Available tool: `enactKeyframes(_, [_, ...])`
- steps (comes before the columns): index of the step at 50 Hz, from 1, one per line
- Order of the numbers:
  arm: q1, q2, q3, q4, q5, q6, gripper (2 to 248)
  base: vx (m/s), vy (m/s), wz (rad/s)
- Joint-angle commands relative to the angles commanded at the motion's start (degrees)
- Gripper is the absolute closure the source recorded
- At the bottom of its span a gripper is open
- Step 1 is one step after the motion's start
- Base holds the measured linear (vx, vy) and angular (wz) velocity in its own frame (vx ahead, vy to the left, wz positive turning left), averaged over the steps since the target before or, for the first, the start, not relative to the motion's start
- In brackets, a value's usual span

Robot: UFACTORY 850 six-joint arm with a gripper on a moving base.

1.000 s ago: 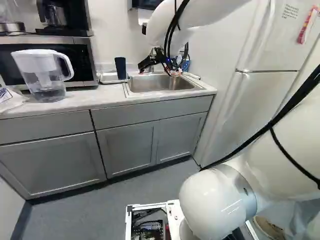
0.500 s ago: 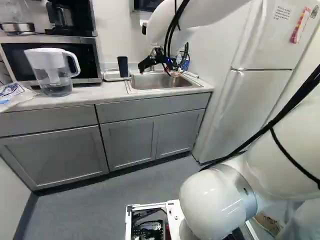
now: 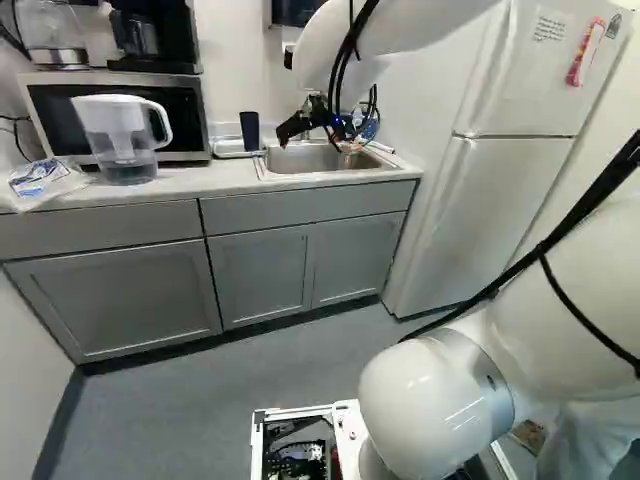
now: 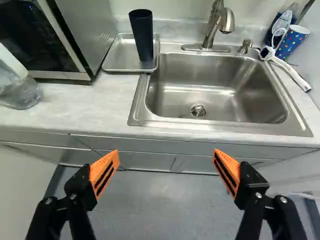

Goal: Rinse the cup and place it in the tray

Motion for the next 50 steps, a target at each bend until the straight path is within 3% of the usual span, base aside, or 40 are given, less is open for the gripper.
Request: enactKeyframes(50, [-0.5,0.1,1.8,0.0,2.5,0.0,3,-0.01,0.0,0.002])
